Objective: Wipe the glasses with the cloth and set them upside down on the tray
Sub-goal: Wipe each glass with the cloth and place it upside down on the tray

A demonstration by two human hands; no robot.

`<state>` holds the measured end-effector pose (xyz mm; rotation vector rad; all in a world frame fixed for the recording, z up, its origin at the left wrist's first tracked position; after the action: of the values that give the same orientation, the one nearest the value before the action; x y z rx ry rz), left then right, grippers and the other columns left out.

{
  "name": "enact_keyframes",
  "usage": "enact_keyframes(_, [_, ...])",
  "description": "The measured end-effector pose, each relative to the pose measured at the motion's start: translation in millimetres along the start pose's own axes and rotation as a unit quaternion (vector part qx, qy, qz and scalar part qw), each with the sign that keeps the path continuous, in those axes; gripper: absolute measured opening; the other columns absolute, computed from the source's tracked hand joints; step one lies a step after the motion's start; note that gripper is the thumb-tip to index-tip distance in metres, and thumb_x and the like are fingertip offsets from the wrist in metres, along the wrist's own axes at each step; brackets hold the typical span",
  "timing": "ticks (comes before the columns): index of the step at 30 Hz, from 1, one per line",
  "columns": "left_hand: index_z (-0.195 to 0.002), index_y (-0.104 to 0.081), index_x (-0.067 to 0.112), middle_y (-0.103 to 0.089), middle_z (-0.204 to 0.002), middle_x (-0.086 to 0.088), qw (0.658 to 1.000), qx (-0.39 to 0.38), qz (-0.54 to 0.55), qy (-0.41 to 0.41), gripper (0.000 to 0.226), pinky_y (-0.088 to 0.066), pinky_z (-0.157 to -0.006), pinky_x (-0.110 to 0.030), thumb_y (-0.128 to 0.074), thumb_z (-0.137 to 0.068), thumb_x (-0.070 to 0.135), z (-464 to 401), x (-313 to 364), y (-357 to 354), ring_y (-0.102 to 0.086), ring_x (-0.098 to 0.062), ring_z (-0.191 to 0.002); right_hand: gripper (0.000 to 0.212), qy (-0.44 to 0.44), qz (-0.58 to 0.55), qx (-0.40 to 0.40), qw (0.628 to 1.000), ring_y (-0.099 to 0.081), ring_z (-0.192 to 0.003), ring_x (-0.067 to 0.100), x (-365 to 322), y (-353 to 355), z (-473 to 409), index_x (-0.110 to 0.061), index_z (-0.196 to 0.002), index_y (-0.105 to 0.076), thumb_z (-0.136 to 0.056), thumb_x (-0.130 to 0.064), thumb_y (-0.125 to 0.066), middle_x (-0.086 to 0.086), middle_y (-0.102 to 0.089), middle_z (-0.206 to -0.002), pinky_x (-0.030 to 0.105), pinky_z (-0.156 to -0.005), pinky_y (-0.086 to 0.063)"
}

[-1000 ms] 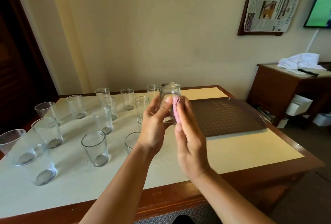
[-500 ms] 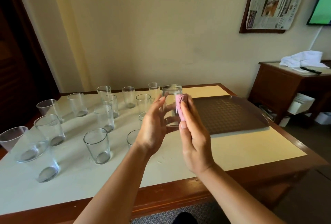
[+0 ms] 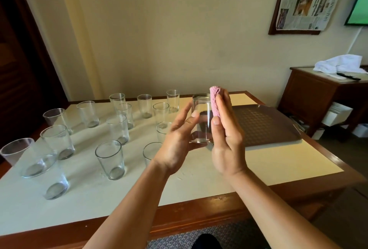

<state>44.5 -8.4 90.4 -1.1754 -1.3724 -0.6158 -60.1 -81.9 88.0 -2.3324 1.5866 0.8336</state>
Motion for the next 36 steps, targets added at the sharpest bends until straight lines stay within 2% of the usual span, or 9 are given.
enact_keyframes(6, [-0.141, -0.060, 0.024, -0.071, -0.128, -0.006, 0.997, 0.044, -0.022, -0.052, 0.044, -0.055, -0.091, -0.044, -0.063, -0.100, 0.038, -3, 4, 2, -0.068, -0.030, -0.110, 0.047, 0.017, -0.028, -0.051, 0.998, -0.025, -0.153, 0.040, -1, -14, 31, 0.002, -0.151, -0.036, -0.105, -0.003, -0.041, 0.021, -0.028, -0.164, 0.064, -0.117, -0.034])
enact_keyframes(9, [-0.151, -0.052, 0.026, -0.063, -0.145, -0.009, 1.000, 0.002, -0.007, -0.021, 0.046, -0.048, -0.106, -0.053, -0.049, -0.108, 0.042, 0, 1, 0, -0.060, -0.036, -0.132, 0.047, 0.019, -0.030, -0.025, 0.999, -0.023, -0.155, 0.037, 1, -7, 17, 0.004, -0.151, -0.034, -0.104, -0.003, -0.041, 0.024, -0.029, -0.163, 0.056, -0.122, -0.030])
enact_keyframes(11, [-0.151, -0.051, 0.029, -0.058, -0.151, -0.011, 1.000, -0.020, 0.003, -0.013, 0.048, -0.049, -0.107, -0.051, -0.059, -0.104, 0.036, 0, 1, -1, -0.064, -0.032, -0.129, 0.047, 0.001, -0.020, 0.005, 1.000, -0.024, -0.155, 0.029, -1, -2, 2, 0.002, -0.151, -0.035, -0.104, -0.001, -0.040, 0.020, -0.030, -0.163, 0.042, -0.125, -0.027])
enact_keyframes(13, [-0.153, -0.048, 0.026, -0.063, -0.143, -0.011, 0.999, -0.023, 0.009, -0.031, 0.060, -0.054, -0.100, -0.047, -0.068, -0.097, 0.023, -1, 1, 0, -0.068, -0.029, -0.117, 0.047, -0.001, -0.022, 0.008, 1.000, -0.025, -0.155, 0.028, -3, 1, 0, 0.001, -0.151, -0.036, -0.104, 0.001, -0.040, 0.012, -0.034, -0.163, 0.040, -0.125, -0.027])
enact_keyframes(16, [-0.140, -0.059, 0.017, -0.069, -0.118, -0.011, 0.995, -0.016, -0.041, -0.084, 0.052, -0.055, -0.088, -0.048, -0.076, -0.091, 0.016, -4, 4, 2, -0.065, -0.026, -0.106, 0.047, 0.019, -0.035, -0.029, 0.999, -0.028, -0.154, 0.033, -5, 2, 15, 0.007, -0.149, -0.038, -0.103, 0.006, -0.040, 0.010, -0.039, -0.160, 0.040, -0.122, -0.033])
enact_keyframes(20, [-0.132, -0.061, 0.016, -0.068, -0.097, 0.009, 0.982, 0.033, -0.140, -0.125, 0.057, -0.053, -0.080, -0.025, -0.088, -0.082, 0.014, -8, 0, 4, -0.064, -0.007, -0.095, 0.044, 0.025, -0.027, -0.072, 0.997, -0.035, -0.151, 0.033, 0, 12, 0, 0.010, -0.147, -0.041, -0.104, 0.006, -0.040, 0.018, -0.044, -0.156, 0.042, -0.121, -0.036])
enact_keyframes(28, [-0.150, -0.047, 0.027, -0.065, -0.119, 0.006, 0.922, 0.082, -0.327, -0.190, 0.079, -0.057, -0.094, -0.037, -0.087, -0.081, 0.022, -22, -15, 16, -0.060, -0.014, -0.113, 0.044, -0.002, 0.121, -0.229, 0.966, -0.042, -0.144, 0.007, -11, 33, -40, -0.015, -0.145, -0.057, -0.104, -0.010, -0.042, -0.001, -0.053, -0.152, 0.017, -0.119, -0.029])
enact_keyframes(32, [-0.150, -0.046, 0.032, -0.063, -0.126, 0.014, 0.919, 0.052, -0.336, -0.200, 0.080, -0.055, -0.096, -0.027, -0.087, -0.084, 0.014, -19, -18, 11, -0.058, -0.009, -0.116, 0.044, -0.015, 0.140, -0.217, 0.966, -0.046, -0.140, 0.005, -9, 47, -45, -0.018, -0.143, -0.059, -0.105, -0.001, -0.044, -0.004, -0.055, -0.150, 0.020, -0.118, -0.033])
enact_keyframes(36, [-0.144, -0.050, 0.030, -0.063, -0.111, 0.012, 0.935, 0.047, -0.294, -0.192, 0.074, -0.054, -0.088, -0.025, -0.085, -0.079, 0.026, -21, -21, -1, -0.062, -0.009, -0.097, 0.044, -0.022, 0.159, -0.217, 0.963, -0.041, -0.146, 0.009, -17, 38, -45, -0.017, -0.144, -0.058, -0.106, -0.004, -0.042, -0.003, -0.052, -0.153, 0.024, -0.122, -0.029])
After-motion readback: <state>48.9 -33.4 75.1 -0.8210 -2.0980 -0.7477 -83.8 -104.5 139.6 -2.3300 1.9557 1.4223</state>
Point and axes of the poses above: each hand's wrist, its own z-axis away from the middle knuckle, its own y-axis out of the back of the hand, x = y × z, the point moved 1 cm from there along -z, towards the middle knuckle
